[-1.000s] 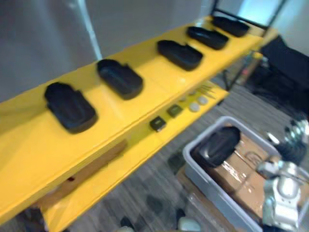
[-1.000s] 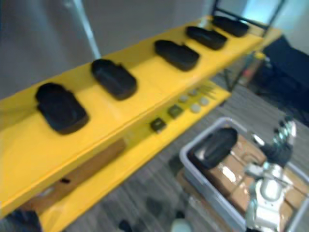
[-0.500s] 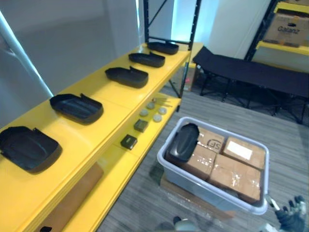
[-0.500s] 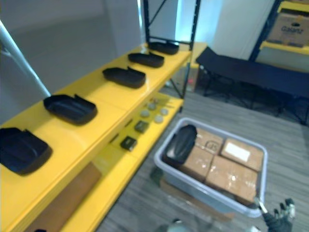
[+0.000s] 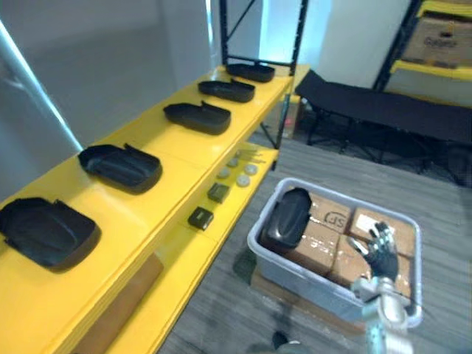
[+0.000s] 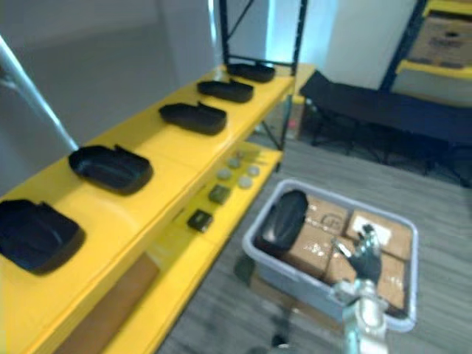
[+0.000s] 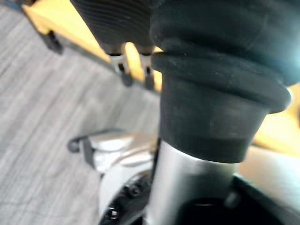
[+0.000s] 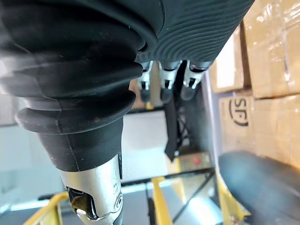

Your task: Walk over and take plastic housings, then place them on the shelf

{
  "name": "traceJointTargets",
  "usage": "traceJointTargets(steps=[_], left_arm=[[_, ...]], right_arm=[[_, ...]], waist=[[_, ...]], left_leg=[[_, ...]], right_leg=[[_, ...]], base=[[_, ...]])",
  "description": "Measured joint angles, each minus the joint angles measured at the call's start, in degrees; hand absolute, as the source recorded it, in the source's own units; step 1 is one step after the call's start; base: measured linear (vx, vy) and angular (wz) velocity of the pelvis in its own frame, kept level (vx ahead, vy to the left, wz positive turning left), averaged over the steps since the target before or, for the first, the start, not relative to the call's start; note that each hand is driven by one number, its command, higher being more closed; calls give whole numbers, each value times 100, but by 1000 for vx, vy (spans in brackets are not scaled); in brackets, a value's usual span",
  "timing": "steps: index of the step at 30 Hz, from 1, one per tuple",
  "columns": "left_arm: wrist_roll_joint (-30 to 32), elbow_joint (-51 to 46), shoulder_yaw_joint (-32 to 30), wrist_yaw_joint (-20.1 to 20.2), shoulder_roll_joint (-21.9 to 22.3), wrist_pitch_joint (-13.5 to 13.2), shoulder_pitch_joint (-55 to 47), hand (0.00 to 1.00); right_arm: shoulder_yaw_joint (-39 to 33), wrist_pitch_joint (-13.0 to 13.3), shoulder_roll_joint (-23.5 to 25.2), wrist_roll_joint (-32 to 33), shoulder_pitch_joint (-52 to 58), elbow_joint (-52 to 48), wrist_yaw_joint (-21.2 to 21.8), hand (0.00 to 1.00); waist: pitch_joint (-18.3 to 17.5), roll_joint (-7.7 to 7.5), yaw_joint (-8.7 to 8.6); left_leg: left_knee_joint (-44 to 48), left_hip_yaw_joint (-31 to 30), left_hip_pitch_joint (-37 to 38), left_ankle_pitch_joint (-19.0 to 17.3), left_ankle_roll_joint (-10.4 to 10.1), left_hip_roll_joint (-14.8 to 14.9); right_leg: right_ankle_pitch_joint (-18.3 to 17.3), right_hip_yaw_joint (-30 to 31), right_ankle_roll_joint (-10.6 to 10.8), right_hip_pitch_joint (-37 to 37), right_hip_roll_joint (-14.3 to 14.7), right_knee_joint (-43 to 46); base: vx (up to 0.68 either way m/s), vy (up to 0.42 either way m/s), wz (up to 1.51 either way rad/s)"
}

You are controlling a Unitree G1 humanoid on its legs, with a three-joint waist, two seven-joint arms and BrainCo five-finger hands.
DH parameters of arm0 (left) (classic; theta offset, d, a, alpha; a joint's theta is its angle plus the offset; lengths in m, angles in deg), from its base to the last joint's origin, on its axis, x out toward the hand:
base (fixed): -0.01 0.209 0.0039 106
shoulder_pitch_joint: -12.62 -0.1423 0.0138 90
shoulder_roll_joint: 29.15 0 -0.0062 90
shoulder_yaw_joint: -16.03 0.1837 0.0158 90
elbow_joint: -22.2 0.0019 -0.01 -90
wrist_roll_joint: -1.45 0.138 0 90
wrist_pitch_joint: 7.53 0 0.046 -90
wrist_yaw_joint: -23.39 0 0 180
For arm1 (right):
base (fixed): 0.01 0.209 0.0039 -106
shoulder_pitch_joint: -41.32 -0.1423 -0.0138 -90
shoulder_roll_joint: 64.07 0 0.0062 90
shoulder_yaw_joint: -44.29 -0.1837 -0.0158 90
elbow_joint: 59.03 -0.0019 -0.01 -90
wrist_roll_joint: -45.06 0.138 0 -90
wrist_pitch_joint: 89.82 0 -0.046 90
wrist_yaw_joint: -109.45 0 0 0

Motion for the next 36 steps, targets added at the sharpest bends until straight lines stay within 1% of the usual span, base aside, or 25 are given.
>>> traceJointTargets(steps=[1, 2, 3, 4, 6, 7, 8, 10, 11, 12, 13, 14, 16, 17, 18, 19, 20, 22, 25, 26, 27, 28, 30, 32, 36], left_arm=[[124, -117, -7, 51, -69, -40, 3, 0], [169, -210, 14, 95, -79, 6, 43, 0], [179, -263, 31, 98, -75, 50, 49, 0], [300, -384, 32, 100, -78, 157, 49, 0], [317, -630, 27, 59, -64, 358, 45, 0], [308, -734, 29, -16, -51, 465, 16, 0], [295, -793, 19, -53, -55, 525, -11, 0], [248, -865, 18, -69, -89, 564, -44, 0], [247, -865, 20, -70, -89, 565, -45, 0], [216, -865, 20, -69, -87, 566, -47, 0], [188, -865, 18, -69, -85, 566, -49, 0], [78, -844, -37, -62, -87, 554, -89, 0], [12, -817, -101, -48, -93, 510, -151, 0], [-150, -798, -192, -39, -108, 467, -210, 0], [-200, -730, -230, -37, -137, 460, -205, 0], [-377, -544, -268, -38, -59, 457, -170, 0], [-433, -414, -278, -27, -41, 437, -172, 0], [-597, -343, -339, 17, -11, 340, -245, 0], [-651, -315, -712, 90, 101, 157, -391, 0], [-648, -288, -746, 80, 155, 85, -319, 0], [-648, -254, -752, 80, 170, 74, -275, 0], [-649, -235, -752, 74, 211, 76, -192, 0], [-844, -160, -767, 6, 310, 81, -168, 0], [-837, -152, -829, -42, 351, 19, -167, 0], [-795, -153, -839, -92, 343, -144, -122, 0]], right_arm=[[68, -35, 90, 121, 144, -17, -89, 0], [219, -84, 244, 267, 336, -26, -185, 0], [320, -86, 326, 336, 426, -25, -206, 0], [519, -78, 506, 373, 647, -26, -197, 0], [754, -74, 714, 312, 964, -34, -111, 0], [914, -75, 761, 306, 1192, -32, -95, 0], [992, -75, 773, 307, 1310, -34, -86, 0], [1067, -24, 785, 281, 1676, -42, -111, 0], [1075, 18, 791, 257, 1694, -42, -125, 0], [1088, 130, 821, 210, 1681, -46, -138, 0], [1104, 172, 824, 205, 1662, -52, -141, 0], [1186, 206, 820, 208, 1541, -49, -158, 0], [1247, 256, 817, 207, 1435, 25, -193, 0], [1266, 267, 814, 203, 1308, 146, -204, 0], [1268, 267, 797, 202, 1241, 227, -215, 0], [1285, 269, 746, 199, 1187, 335, -245, 0], [1294, 261, 729, 199, 1133, 505, -244, 0], [1319, 239, 728, 198, 1096, 697, -228, 0], [1367, 120, 707, 75, 839, 896, -66, 0], [1408, 65, 591, 57, 704, 950, 25, 0], [1443, 22, 516, 49, 653, 953, 56, 0], [1466, -43, 384, 49, 548, 975, 130, 0], [1465, -89, 259, 48, 491, 976, 152, 0], [1443, -91, 233, 104, 620, 845, 161, 0], [1405, -88, 258, 328, 911, 746, 208, 0]], waist=[[149, -42, 5], [265, -17, 15], [312, -9, 28], [355, 10, 43], [505, 32, 95], [538, 106, 154], [547, 91, 176], [540, 39, 181], [542, 44, 176], [542, 33, 189], [528, 33, 192], [520, -13, 205], [478, -69, 239], [412, -188, 298], [409, -169, 369], [362, -101, 446], [315, -87, 443], [266, -179, 474], [286, -292, 539], [333, -182, 548], [383, -172, 542], [491, -98, 547], [541, -62, 599], [562, -146, 663], [570, -218, 626]], left_leg=[[282, -7, -52, -115, 63, -46], [648, 44, -103, -296, 135, -45], [772, 116, -97, -355, 170, -28], [938, 299, -87, -438, 229, 43], [978, 671, 36, -465, 320, 133], [883, 964, 47, -397, 457, 240], [839, 1060, 46, -347, 511, 242], [467, 1362, 47, -102, 706, 244], [352, 1415, 46, -6, 719, 244], [17, 1587, 117, 232, 740, 242], [-94, 1648, 128, 312, 728, 248], [-335, 1852, 199, 500, 705, 257], [-423, 2029, 193, 654, 599, 294], [-414, 2176, 196, 691, 534, 317], [-451, 2178, 196, 727, 486, 303], [-751, 2175, 211, 897, 461, 296], [-1063, 2248, 223, 1128, 428, 288], [-1306, 2535, 226, 1320, 363, 253], [-1118, 2877, 108, 1373, 268, 359], [-874, 2756, -91, 1331, 216, 499], [-805, 2688, -168, 1330, 214, 552], [-759, 2564, -222, 1327, 206, 607], [-874, 2454, -166, 1370, 119, 581], [-1310, 2351, 38, 1350, -16, 323], [-1617, 2144, 280, 1353, -38, 105]], right_leg=[[13, 28, 7, -11, -20, 140], [91, 106, 91, -13, -6, 268], [136, 106, 51, -23, 10, 323], [354, 44, -63, -84, 38, 345], [1045, -564, -354, -87, -9, 63], [1513, -1056, -461, -99, -25, -304], [1469, -1301, -477, -116, -36, -238], [770, -1775, -510, -245, -36, 738], [571, -1819, -516, -283, -41, 1055], [194, -1843, -626, -283, -88, 1757], [92, -1857, -702, -265, -121, 1996], [-63, -2015, -785, -168, -338, 2461], [-81, -2240, -835, 8, -610, 2579], [28, -2445, -718, 219, -780, 2219], [15, -2547, -704, 248, -682, 2006], [80, -2700, -674, 347, -593, 1463], [133, -2763, -667, 519, -584, 881], [161, -2785, -619, 557, -574, 260], [290, -3295, -400, 829, -471, -892], [490, -3321, -339, 852, -316, -1236], [549, -3303, -375, 854, -246, -1352], [657, -3202, -393, 869, -143, -1516], [645, -3021, -432, 783, -94, -1568], [643, -2986, -435, 719, -178, -1569], [636, -2991, -448, 740, -227, -1567]], base=[[-193, 245, -10], [-198, 256, -23], [-253, 299, -56], [-215, 222, -85], [-241, 204, -109], [-221, 144, -97], [-286, 144, -95], [-233, 88, -61], [-178, 41, -57], [-122, 3, -45], [-107, -39, -65], [-41, -69, -56], [-28, -136, -66], [-30, -145, -75], [-35, -114, -94], [-27, -143, -74], [-30, -144, -59], [-47, -138, -65], [-93, -223, -77], [-127, -241, -59], [-137, -201, -40], [-140, -142, -39], [-154, -102, -46], [-113, -49, -48], [-40, -12, -38]])
